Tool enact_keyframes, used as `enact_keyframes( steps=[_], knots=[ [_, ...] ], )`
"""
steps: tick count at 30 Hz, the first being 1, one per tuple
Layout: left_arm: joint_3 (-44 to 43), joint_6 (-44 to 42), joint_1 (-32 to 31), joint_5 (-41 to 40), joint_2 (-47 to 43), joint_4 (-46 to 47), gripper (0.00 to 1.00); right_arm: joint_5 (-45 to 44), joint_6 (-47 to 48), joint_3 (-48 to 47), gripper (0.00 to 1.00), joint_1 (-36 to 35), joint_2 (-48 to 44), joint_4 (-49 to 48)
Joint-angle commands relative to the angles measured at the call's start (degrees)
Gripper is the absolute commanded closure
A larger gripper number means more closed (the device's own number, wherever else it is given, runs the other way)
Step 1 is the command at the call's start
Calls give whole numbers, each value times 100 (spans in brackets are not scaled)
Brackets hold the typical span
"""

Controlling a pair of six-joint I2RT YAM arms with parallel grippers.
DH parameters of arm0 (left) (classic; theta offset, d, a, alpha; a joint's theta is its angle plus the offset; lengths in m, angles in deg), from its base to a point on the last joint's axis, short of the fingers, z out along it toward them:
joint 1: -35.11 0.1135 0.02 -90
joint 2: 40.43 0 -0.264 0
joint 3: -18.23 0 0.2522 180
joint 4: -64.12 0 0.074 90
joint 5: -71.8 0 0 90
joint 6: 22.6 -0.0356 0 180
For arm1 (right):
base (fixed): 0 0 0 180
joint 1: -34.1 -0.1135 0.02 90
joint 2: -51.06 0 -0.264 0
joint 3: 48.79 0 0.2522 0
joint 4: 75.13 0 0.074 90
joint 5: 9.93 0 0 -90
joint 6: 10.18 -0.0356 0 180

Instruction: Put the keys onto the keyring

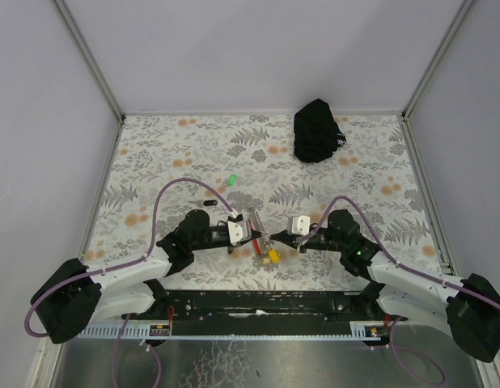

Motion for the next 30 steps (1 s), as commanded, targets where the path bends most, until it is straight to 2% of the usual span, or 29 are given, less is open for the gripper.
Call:
enact_keyframes(
  steps=[1,12,30],
  knots=[
    [44,-88,-4,154,-147,558,100,427,463,-444,100,-47,-29,596],
    [45,-1,-7,313,-30,688,100,106,359,-149,100,-48,-62,-62],
    [94,88,-6,365,-39,836,100,232,378,-175,100,-47,119,-12]
  ],
)
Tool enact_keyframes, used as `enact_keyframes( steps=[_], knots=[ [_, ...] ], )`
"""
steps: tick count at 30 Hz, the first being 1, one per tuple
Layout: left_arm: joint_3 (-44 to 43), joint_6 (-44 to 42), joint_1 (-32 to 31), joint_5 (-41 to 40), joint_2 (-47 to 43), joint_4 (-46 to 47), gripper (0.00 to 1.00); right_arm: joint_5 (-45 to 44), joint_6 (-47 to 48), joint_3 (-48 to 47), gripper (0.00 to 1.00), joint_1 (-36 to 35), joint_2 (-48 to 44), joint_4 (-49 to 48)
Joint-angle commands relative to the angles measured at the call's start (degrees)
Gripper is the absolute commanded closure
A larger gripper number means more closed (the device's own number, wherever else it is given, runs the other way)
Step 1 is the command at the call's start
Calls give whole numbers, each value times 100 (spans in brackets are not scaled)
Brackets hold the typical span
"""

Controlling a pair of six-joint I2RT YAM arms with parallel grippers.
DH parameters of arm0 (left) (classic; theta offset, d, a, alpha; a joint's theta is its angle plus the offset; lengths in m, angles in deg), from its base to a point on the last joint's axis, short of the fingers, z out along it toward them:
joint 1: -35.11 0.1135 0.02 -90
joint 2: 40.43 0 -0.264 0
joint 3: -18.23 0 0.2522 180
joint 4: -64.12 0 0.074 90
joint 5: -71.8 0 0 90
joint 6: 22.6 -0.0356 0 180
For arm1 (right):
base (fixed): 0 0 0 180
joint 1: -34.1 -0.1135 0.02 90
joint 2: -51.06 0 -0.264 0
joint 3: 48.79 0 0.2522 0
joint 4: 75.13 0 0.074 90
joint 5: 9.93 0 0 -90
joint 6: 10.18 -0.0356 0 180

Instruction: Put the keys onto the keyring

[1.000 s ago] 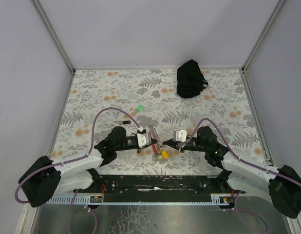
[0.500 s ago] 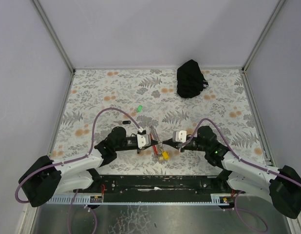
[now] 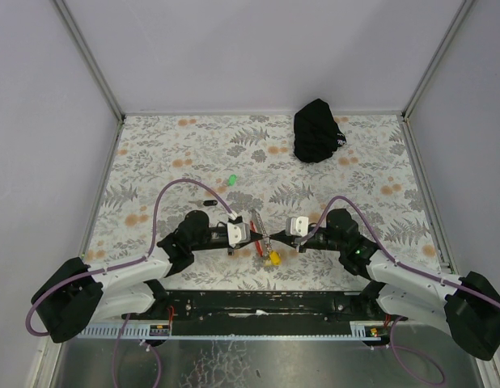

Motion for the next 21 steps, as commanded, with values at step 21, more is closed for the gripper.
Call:
enact_keyframes(
  steps=[21],
  knots=[
    [169,275,-4,155,11,1137,100,332,-10,-90,100,-48,3,-334]
  ],
)
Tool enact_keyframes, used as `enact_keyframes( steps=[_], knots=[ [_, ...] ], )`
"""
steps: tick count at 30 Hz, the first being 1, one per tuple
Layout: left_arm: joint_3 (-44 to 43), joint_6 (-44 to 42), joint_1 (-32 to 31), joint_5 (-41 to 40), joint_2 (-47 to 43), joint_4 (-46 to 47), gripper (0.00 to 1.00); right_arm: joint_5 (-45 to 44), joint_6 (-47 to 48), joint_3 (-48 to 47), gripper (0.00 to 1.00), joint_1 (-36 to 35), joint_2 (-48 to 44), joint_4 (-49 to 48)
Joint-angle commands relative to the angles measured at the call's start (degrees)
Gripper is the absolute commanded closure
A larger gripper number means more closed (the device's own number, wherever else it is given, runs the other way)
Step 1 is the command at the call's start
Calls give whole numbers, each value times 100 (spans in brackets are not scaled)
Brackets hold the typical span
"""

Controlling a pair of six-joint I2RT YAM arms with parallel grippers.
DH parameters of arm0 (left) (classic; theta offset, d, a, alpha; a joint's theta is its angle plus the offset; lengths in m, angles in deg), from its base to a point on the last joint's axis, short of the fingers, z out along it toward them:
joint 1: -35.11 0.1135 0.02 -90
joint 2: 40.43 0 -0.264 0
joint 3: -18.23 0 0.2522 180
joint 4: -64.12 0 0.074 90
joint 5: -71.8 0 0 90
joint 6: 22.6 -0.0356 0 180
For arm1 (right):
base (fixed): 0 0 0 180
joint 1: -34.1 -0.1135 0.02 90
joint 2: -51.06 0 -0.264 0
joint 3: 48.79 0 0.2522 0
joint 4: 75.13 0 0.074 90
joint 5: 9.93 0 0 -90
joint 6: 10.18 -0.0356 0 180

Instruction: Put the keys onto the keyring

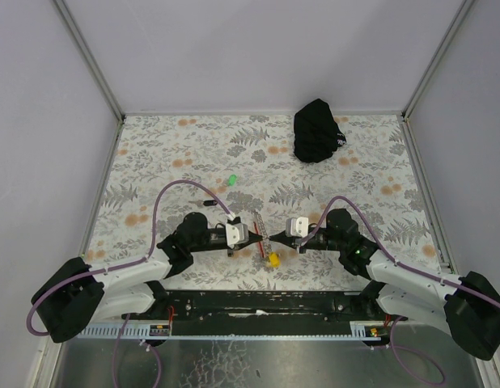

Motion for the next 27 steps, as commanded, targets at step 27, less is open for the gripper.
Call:
enact_keyframes(
  steps=[27],
  knots=[
    [660,868,-6,-302,381,2795,100,548,-347,-199,100,-48,325,-975]
  ],
)
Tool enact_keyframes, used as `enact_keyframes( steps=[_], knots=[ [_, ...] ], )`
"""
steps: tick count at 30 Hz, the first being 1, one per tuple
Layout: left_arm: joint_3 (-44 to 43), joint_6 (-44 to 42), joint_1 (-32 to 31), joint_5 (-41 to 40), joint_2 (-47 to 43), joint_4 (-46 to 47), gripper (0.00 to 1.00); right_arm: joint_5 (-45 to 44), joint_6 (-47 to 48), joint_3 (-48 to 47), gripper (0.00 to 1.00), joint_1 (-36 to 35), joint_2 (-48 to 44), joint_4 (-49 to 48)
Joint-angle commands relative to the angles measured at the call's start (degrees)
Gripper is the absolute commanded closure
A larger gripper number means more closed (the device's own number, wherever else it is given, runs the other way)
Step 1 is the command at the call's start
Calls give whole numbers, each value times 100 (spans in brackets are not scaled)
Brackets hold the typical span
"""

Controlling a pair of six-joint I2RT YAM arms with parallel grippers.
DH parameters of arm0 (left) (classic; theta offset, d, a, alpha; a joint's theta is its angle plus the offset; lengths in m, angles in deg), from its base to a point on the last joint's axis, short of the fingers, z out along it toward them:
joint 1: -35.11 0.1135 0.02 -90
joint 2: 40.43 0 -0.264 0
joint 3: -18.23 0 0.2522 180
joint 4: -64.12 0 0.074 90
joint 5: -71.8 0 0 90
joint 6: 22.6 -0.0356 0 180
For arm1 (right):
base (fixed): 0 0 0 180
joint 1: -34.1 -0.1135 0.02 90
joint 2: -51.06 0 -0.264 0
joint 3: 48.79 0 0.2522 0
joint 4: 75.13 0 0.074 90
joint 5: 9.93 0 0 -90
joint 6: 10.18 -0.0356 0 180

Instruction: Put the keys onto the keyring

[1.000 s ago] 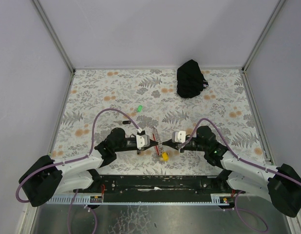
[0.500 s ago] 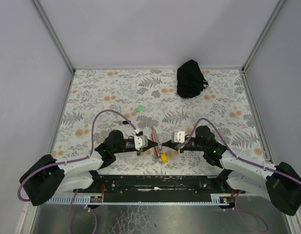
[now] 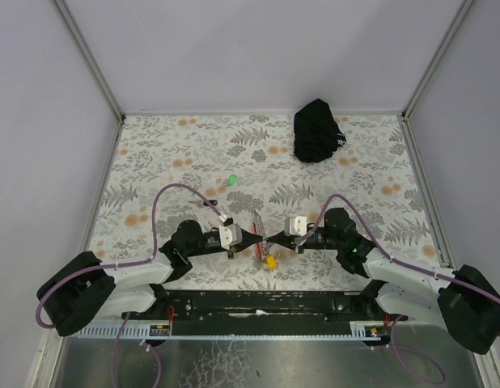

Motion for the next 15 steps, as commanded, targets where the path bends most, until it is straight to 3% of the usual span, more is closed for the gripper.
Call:
enact_keyframes(
  steps=[1,8,15],
  knots=[
    [116,192,-4,-198,53,1170,100,316,-183,-212,100,-46,49,-635],
    [213,402,-4,-694,71,1427,100,376,-63,-307,100,-50,80,-400],
    [328,1154,-10,-1458,-26,1864,100,330,262,-490,100,-48,39,229]
  ],
)
